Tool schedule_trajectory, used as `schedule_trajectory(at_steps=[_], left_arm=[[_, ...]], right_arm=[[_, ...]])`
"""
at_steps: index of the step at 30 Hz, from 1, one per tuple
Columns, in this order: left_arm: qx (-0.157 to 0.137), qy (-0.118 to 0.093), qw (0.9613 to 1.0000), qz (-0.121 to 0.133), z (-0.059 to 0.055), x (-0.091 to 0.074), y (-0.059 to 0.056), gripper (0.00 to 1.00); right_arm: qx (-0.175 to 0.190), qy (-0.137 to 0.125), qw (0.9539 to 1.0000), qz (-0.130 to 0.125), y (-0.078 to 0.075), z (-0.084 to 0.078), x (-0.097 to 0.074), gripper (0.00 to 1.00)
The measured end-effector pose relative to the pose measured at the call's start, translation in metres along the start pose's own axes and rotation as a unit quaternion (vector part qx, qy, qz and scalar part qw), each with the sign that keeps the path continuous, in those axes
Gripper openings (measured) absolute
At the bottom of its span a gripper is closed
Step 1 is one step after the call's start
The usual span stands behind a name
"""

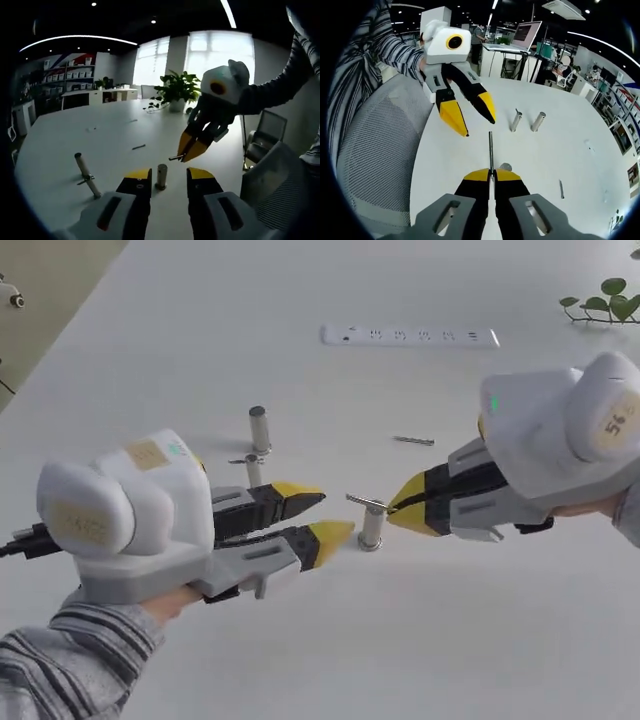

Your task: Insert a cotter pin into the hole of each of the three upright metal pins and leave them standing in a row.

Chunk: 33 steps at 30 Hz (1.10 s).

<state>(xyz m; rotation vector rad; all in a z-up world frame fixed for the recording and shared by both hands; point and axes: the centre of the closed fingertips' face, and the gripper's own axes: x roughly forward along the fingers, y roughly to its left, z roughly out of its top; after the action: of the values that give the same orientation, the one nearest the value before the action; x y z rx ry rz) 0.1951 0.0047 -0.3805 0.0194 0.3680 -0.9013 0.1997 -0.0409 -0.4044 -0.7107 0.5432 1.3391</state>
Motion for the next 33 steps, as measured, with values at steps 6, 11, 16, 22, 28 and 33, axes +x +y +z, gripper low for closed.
schedule_trajectory(at_steps=[6, 11, 16, 22, 28, 33], left_arm=[[0.005, 0.006, 0.9995, 0.030, -0.007, 0.009, 0.007, 0.30], [0.011, 0.020, 0.9984, 0.052, -0.015, 0.016, 0.013, 0.30], [0.009, 0.026, 0.9978, 0.061, -0.020, 0.024, 0.016, 0.31], [0.020, 0.046, 0.9968, 0.062, -0.031, 0.039, 0.014, 0.32], [0.017, 0.057, 0.9963, 0.063, -0.038, 0.053, 0.013, 0.31], [0.010, 0.070, 0.9954, 0.064, -0.045, 0.064, 0.016, 0.29]], right_arm=[[-0.003, 0.027, 0.9996, -0.006, -0.004, -0.021, 0.000, 0.00], [-0.011, 0.049, 0.9986, -0.015, -0.009, -0.034, -0.001, 0.00], [-0.010, 0.059, 0.9981, -0.015, -0.011, -0.042, -0.001, 0.00], [-0.014, 0.078, 0.9967, -0.020, -0.016, -0.054, 0.001, 0.00], [-0.016, 0.091, 0.9954, -0.026, -0.021, -0.066, 0.003, 0.00], [-0.010, 0.090, 0.9955, -0.025, -0.022, -0.072, 0.009, 0.00]])
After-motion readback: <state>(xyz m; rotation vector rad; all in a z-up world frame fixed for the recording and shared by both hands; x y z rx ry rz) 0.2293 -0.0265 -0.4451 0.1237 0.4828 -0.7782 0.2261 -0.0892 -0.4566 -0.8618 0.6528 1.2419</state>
